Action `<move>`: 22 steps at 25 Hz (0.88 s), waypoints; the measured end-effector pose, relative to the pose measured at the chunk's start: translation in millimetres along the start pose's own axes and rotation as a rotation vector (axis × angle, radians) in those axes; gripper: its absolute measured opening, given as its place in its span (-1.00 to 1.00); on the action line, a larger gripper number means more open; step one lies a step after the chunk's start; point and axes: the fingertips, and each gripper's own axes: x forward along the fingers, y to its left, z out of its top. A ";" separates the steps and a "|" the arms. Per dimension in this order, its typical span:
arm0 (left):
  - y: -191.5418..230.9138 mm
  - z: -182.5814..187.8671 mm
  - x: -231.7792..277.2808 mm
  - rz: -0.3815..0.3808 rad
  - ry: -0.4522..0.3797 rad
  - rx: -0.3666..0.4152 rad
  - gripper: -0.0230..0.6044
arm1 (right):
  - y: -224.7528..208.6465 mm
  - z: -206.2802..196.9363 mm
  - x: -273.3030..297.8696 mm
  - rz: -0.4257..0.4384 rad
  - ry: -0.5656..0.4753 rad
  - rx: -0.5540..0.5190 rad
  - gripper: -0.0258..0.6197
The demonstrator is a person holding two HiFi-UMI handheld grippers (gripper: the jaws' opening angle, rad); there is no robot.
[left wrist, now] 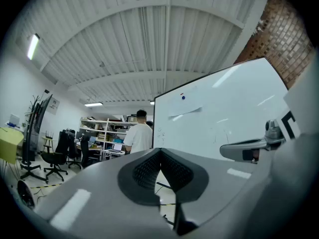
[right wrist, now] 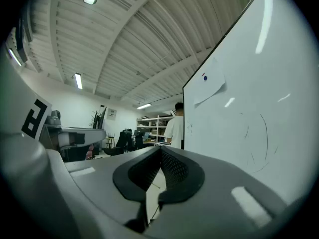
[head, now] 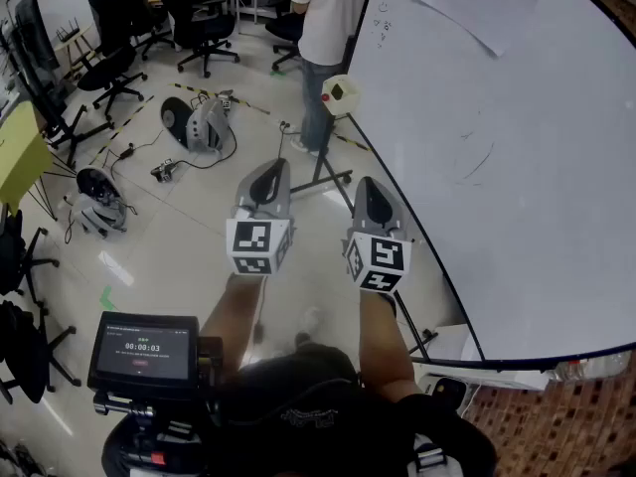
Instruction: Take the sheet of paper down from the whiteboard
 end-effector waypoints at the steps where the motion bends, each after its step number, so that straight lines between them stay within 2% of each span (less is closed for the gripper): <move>1: -4.2 -0.1 -1.6 -0.009 0.003 -0.001 -0.92 | -0.9 0.8 -4.2 0.000 0.005 0.009 -0.88; 7: -30.0 13.2 17.1 -0.072 -0.031 0.022 -0.92 | -10.3 15.4 -5.9 0.010 -0.009 0.021 -0.88; 10: -45.1 26.0 54.1 -0.097 -0.064 0.029 -0.92 | -30.2 22.9 13.5 0.012 -0.023 0.023 -0.88; 14: -68.3 41.7 133.5 -0.128 -0.112 0.049 -0.92 | -75.8 25.5 63.1 0.016 -0.042 0.048 -0.88; 19: -100.8 81.3 192.0 -0.199 -0.182 0.116 -0.92 | -112.6 41.8 89.7 0.004 -0.075 0.042 -0.88; 22: -115.1 117.7 212.8 -0.243 -0.256 0.162 -0.92 | -127.4 53.2 95.9 -0.013 -0.100 0.036 -0.88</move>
